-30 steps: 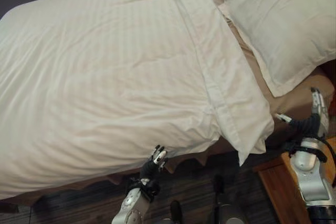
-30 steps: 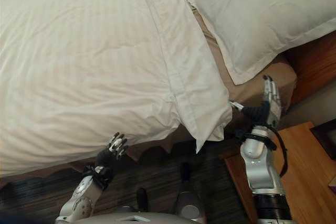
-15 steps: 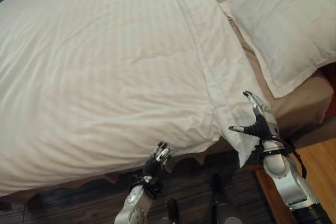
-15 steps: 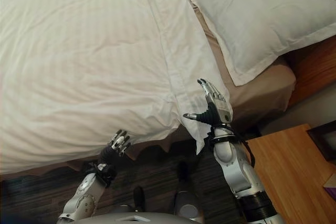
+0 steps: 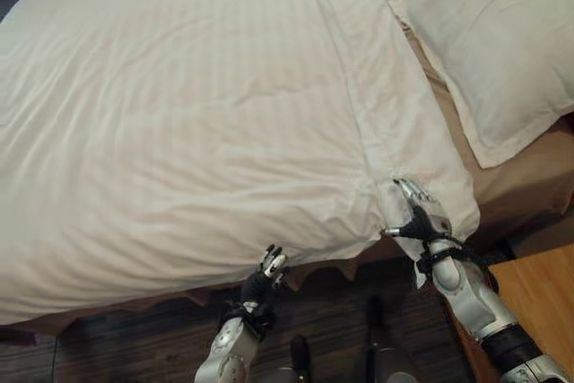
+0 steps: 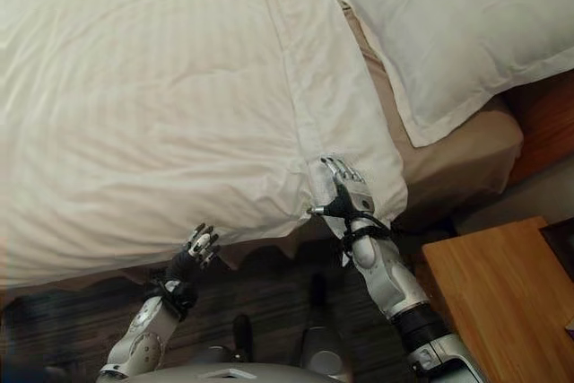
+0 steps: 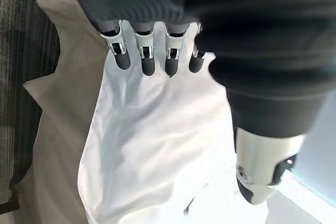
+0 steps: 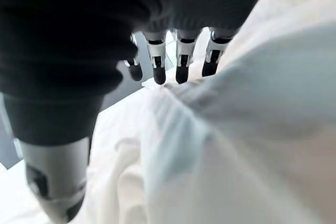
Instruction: Making the bed.
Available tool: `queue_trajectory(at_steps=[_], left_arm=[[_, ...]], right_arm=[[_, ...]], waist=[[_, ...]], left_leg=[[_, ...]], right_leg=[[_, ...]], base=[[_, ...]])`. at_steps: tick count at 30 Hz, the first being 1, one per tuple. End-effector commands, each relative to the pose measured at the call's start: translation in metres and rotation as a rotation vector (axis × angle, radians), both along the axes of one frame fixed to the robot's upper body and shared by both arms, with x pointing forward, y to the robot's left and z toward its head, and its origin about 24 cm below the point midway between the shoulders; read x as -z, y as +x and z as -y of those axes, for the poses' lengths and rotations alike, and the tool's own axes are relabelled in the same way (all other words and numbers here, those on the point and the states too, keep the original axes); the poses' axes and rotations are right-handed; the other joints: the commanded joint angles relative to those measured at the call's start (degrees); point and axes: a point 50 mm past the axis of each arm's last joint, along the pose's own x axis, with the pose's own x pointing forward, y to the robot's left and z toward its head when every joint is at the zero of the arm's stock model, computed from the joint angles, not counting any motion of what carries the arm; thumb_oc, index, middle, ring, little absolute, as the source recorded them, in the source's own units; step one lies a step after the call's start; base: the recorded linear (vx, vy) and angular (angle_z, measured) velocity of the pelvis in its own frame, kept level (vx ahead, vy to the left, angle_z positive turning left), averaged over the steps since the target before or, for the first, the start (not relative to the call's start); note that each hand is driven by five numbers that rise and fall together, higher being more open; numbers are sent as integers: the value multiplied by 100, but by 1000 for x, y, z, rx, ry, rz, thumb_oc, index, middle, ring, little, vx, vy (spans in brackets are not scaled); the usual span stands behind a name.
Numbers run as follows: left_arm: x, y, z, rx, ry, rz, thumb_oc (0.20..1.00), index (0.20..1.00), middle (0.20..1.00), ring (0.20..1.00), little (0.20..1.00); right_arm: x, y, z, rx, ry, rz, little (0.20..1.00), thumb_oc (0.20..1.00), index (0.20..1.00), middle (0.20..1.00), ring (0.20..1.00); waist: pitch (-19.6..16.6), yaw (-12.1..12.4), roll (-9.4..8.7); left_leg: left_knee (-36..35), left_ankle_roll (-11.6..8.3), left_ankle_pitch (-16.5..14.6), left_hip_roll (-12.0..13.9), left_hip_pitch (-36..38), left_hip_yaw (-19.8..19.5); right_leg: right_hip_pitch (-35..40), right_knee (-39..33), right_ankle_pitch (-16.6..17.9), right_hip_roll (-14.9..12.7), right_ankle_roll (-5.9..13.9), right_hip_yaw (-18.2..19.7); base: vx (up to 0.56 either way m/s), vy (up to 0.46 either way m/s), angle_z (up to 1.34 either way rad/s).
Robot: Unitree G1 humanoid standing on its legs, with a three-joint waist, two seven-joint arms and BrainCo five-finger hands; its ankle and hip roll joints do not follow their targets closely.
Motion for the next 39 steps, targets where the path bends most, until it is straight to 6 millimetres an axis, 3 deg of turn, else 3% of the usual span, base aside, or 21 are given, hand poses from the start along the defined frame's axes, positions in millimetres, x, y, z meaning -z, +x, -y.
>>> queue_trajectory(at_steps=[1, 5, 6, 7, 16, 24, 27, 34, 39], left_arm=[[-22, 17, -4, 9, 49, 138, 1000, 1000, 1000, 1000, 1000], [-24, 18, -5, 11, 53, 149, 1000, 1000, 1000, 1000, 1000], [-24, 18, -5, 10, 52, 148, 1000, 1000, 1000, 1000, 1000], [-25, 18, -6, 7, 51, 148, 1000, 1000, 1000, 1000, 1000], [-25, 19, -10, -13, 62, 153, 1000, 1000, 1000, 1000, 1000], [-26, 21, -7, -10, 63, 156, 1000, 1000, 1000, 1000, 1000], [-26, 21, -7, -4, 70, 157, 1000, 1000, 1000, 1000, 1000], [-25, 22, -6, 8, 70, 148, 1000, 1000, 1000, 1000, 1000], [-22, 20, -7, 6, 61, 128, 1000, 1000, 1000, 1000, 1000]], right_arm=[[-39, 23, -19, -68, -18, 159, 1000, 1000, 1000, 1000, 1000], [-33, 29, -27, -91, -44, 117, 1000, 1000, 1000, 1000, 1000], [-32, 30, -28, -91, -43, 108, 347, 347, 347, 347, 347], [-31, 30, -28, -89, -40, 101, 200, 200, 200, 200, 200], [-24, 29, -32, -100, -33, 75, 200, 200, 200, 200, 200], [-28, 28, -24, -77, -30, 95, 200, 200, 200, 200, 200], [-46, 31, -26, -82, 3, 163, 200, 200, 200, 200, 200], [-108, 37, -46, -176, 109, 396, 200, 200, 200, 200, 200], [-139, 37, -42, -171, 123, 519, 200, 200, 200, 200, 200]], waist=[[197, 161, 62], [240, 218, 151], [243, 224, 170], [242, 232, 191], [242, 242, 225], [251, 201, 178], [243, 217, 158], [173, 294, 52], [134, 328, -8]], left_leg=[[67, 2, 128, 8, -225, -6], [67, 0, 156, -20, -265, -60], [67, 0, 160, -27, -270, -69], [67, 1, 164, -31, -278, -84], [67, 23, 160, -71, -298, -101], [67, 49, 129, -80, -296, -93], [67, 59, 123, -82, -280, -75], [67, 72, 107, -62, -253, -60], [67, 89, 82, -58, -234, -81]], right_leg=[[391, 230, -345, -233, 342, 112], [366, 252, -338, -265, 336, 86], [363, 252, -334, -271, 337, 79], [362, 254, -330, -281, 336, 68], [353, 263, -307, -314, 354, 30], [322, 309, -315, -343, 366, 67], [329, 308, -314, -341, 372, 74], [361, 300, -323, -308, 359, 86], [374, 315, -341, -302, 354, 69]], base=[[0, 0, 0], [-15, -1, 7], [1, 2, 4], [0, 0, 0], [0, 0, 0], [0, 2, 0], [0, 0, 0], [0, 0, 0], [0, 0, 0]])
